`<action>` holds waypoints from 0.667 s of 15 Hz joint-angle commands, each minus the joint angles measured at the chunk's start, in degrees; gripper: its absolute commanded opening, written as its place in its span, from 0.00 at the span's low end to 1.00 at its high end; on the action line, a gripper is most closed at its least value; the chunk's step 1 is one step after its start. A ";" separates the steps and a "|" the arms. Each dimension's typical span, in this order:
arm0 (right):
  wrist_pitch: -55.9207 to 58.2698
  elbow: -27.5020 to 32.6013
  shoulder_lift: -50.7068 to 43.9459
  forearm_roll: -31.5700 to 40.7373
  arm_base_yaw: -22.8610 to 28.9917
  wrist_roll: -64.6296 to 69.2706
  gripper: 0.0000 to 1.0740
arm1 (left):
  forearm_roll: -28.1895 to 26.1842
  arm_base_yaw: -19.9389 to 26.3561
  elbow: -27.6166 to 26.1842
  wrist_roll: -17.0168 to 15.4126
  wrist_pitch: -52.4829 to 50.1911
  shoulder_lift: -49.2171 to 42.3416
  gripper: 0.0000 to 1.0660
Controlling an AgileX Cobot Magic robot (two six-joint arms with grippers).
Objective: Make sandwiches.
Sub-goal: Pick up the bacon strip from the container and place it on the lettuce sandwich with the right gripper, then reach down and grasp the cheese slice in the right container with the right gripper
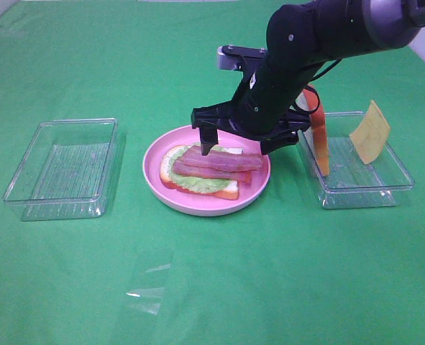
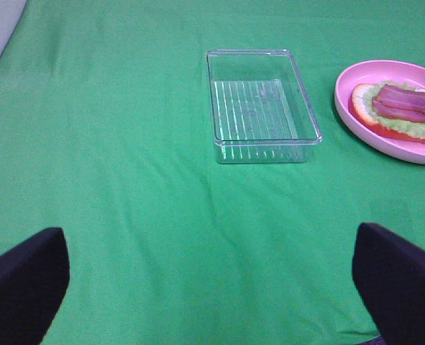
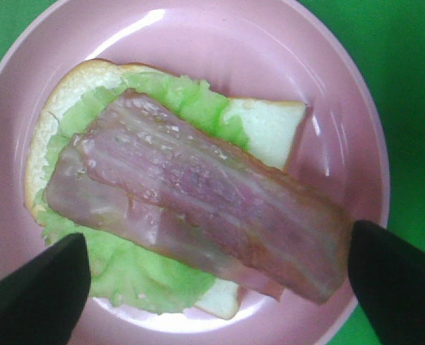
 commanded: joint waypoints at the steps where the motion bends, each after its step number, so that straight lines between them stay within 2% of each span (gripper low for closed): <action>1: 0.92 -0.06 -3.32 0.00 0.34 -2.46 0.89 | -0.52 0.11 0.11 0.11 -0.23 -0.86 0.95; 3: 3.78 -1.49 -7.10 -0.06 0.34 -5.27 0.89 | -0.52 0.11 0.11 0.11 -0.23 -0.86 0.95; 6: 12.09 -9.91 -12.15 -1.15 0.23 -11.17 0.89 | -0.52 0.11 0.11 0.11 -0.23 -0.86 0.95; 8: 18.39 -17.19 -12.72 -6.07 0.23 -11.63 0.89 | -0.52 0.11 0.11 0.11 -0.23 -0.86 0.95; 10: 24.41 -22.40 -12.72 -14.09 0.23 -11.63 0.89 | -0.52 0.11 0.11 0.11 -0.23 -0.86 0.95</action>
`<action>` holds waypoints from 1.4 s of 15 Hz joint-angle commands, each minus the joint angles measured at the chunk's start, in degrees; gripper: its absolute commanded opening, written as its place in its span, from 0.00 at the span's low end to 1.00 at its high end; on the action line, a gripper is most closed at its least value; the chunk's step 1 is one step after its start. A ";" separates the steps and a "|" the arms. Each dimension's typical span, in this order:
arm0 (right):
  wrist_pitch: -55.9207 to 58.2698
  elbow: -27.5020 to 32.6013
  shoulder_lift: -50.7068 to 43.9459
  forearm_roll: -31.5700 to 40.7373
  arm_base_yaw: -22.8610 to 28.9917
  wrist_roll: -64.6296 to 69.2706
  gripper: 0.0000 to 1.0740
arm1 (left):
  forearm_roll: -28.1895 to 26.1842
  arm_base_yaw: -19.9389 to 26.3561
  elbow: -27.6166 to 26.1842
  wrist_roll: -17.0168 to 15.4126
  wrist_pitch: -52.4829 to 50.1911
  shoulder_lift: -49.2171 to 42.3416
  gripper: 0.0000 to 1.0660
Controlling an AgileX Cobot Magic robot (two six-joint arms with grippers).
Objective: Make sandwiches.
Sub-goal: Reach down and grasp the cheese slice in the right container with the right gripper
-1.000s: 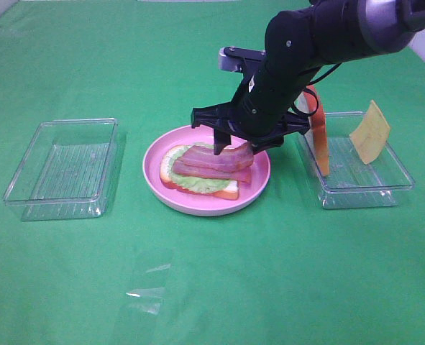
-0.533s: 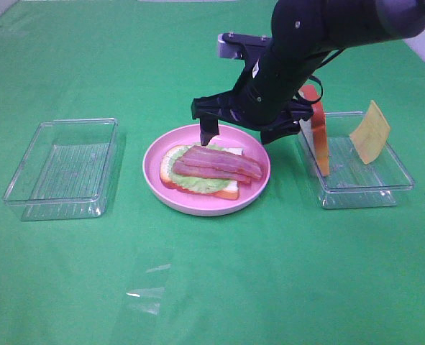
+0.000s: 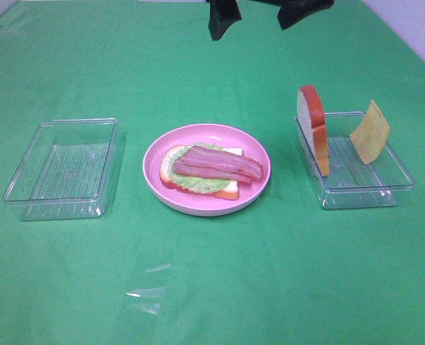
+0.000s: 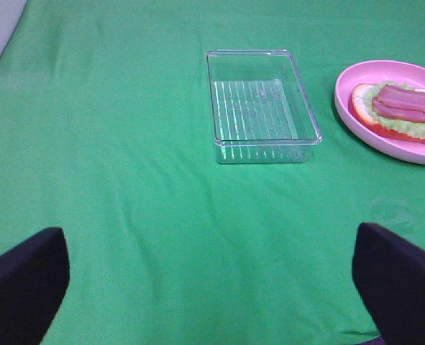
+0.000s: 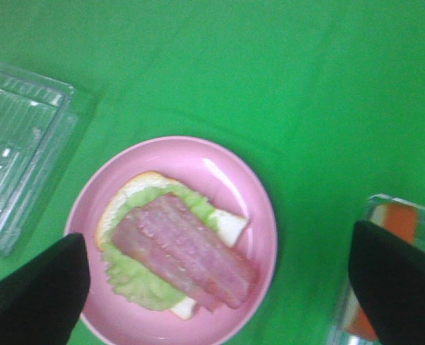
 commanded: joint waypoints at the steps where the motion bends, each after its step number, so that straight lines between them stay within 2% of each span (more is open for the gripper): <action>1: 6.19 -4.35 -0.34 -10.31 0.23 -0.52 0.89 | -0.52 0.11 0.11 0.11 -0.23 -0.86 0.95; 2: 6.99 -4.53 -0.34 -13.12 0.23 -0.52 0.89 | -0.52 0.11 0.11 0.11 -0.23 -0.86 0.95; 3: 9.28 -4.53 0.06 -19.88 -0.57 0.34 0.89 | -0.52 0.11 0.11 0.11 -0.23 -0.86 0.95; 5: 10.94 -4.47 0.34 -20.57 -3.44 1.26 0.89 | -0.52 0.11 0.11 0.11 -0.23 -0.86 0.95; 8: 11.80 -4.01 0.69 -14.15 -13.87 0.52 0.89 | -0.52 0.11 0.11 0.11 -0.23 -0.86 0.95; 9: 12.38 -4.07 1.20 -8.71 -20.97 -1.15 0.89 | -0.52 0.11 0.11 0.11 -0.23 -0.86 0.95; 11: 12.43 -4.07 2.12 -4.07 -26.53 -3.04 0.89 | -0.52 0.11 0.11 0.11 -0.23 -0.86 0.95; 14: 11.92 -4.07 3.21 0.23 -30.48 -5.33 0.89 | -0.52 0.11 0.11 0.11 -0.23 -0.86 0.95; 21: 9.57 -4.07 13.41 1.95 -30.42 -6.59 0.89 | -0.52 0.11 0.11 0.11 -0.23 -0.86 0.95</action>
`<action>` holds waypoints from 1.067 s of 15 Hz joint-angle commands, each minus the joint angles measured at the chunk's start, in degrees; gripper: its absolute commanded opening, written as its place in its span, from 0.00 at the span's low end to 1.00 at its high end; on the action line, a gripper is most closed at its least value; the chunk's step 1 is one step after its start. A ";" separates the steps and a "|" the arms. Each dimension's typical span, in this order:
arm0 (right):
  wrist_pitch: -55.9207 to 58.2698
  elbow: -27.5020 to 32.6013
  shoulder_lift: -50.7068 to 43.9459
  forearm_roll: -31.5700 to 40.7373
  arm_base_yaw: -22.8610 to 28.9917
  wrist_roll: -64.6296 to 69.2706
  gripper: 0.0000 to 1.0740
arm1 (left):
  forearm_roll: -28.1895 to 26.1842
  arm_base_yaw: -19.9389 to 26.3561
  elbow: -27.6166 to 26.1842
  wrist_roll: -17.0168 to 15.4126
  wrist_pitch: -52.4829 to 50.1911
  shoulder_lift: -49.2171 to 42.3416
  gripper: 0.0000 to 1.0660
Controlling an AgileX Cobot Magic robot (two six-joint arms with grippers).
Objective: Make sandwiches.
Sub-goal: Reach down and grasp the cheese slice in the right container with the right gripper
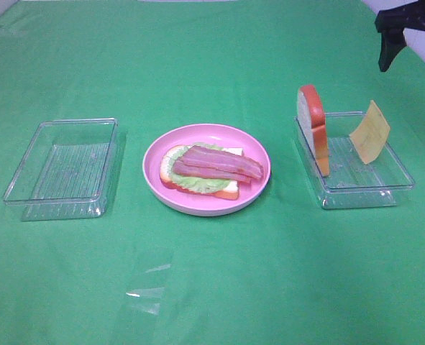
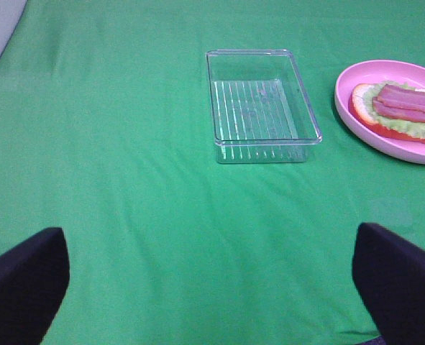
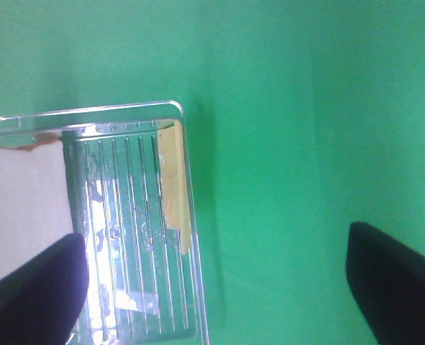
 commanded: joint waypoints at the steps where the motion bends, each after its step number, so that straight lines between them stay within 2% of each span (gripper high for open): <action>1: -1.38 0.06 2.98 0.63 -0.11 -0.74 0.89 | -0.52 0.11 0.11 0.11 -0.23 -0.86 0.95; 6: -2.98 0.06 10.66 0.97 -0.11 -0.74 0.89 | -0.52 0.11 0.11 0.11 -0.23 -0.86 0.95; 11: -3.61 0.06 13.01 2.23 -0.11 -0.74 0.87 | -0.52 0.11 0.11 0.11 -0.23 -0.86 0.95; 13: -3.44 0.06 13.01 2.23 -0.11 -0.74 0.79 | -0.52 0.11 0.11 0.11 -0.23 -0.86 0.95; 16: -3.44 0.06 13.01 2.23 -0.11 -0.74 0.55 | -0.52 0.11 0.11 0.11 -0.23 -0.86 0.95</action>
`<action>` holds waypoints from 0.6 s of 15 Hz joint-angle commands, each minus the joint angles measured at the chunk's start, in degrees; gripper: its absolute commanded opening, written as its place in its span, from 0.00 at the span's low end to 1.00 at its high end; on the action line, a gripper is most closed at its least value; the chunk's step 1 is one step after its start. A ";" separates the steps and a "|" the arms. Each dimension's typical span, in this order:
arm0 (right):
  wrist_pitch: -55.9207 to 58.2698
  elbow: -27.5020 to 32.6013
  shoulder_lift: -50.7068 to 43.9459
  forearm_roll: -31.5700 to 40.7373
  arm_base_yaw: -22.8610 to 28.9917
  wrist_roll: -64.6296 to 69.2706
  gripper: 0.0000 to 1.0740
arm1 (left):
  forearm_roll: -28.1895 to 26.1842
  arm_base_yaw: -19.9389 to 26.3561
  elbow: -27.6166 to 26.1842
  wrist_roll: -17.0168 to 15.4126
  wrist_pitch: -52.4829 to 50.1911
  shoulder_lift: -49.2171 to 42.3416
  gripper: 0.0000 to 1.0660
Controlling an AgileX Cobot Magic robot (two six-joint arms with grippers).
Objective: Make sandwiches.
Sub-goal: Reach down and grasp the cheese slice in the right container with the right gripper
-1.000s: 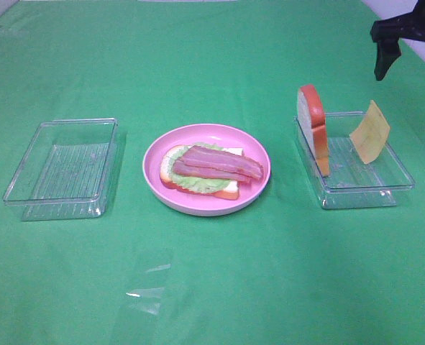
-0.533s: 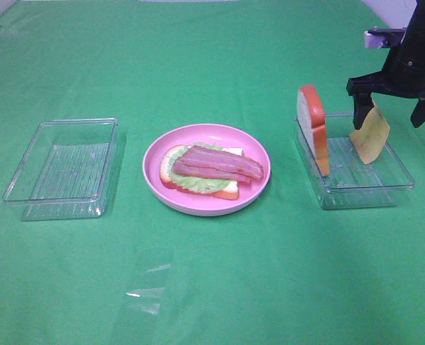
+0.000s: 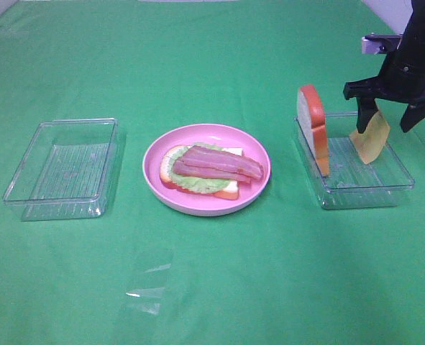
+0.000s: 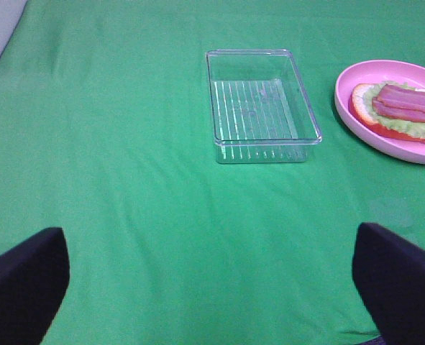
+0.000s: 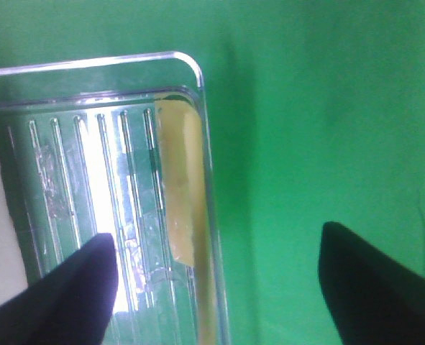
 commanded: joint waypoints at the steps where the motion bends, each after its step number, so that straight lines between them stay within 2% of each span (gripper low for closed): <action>1: -0.46 0.06 0.34 0.00 -0.11 -0.57 0.46 | -0.52 0.11 0.11 0.11 -0.23 -0.86 0.95; 2: -0.46 0.06 0.34 0.00 -0.11 -0.57 0.41 | -0.52 0.11 0.11 0.11 -0.23 -0.86 0.95; 3: -0.46 0.06 0.34 0.00 -0.11 -0.57 0.30 | -0.52 0.11 0.11 0.11 -0.23 -0.86 0.95; 4: -0.46 0.06 0.34 0.00 -0.11 -0.57 0.25 | -0.52 0.11 0.11 0.11 -0.23 -0.86 0.95; 6: -0.46 0.06 0.34 0.00 -0.11 -0.57 0.04 | -0.52 0.11 0.11 0.11 -0.23 -0.86 0.95; 7: -0.46 0.06 0.34 0.00 -0.11 -0.57 0.00 | -0.52 0.11 0.11 0.11 -0.23 -0.86 0.95; 9: 0.57 0.06 0.23 0.00 0.00 -0.57 0.00 | -0.52 0.11 0.11 0.11 -0.23 -0.86 0.95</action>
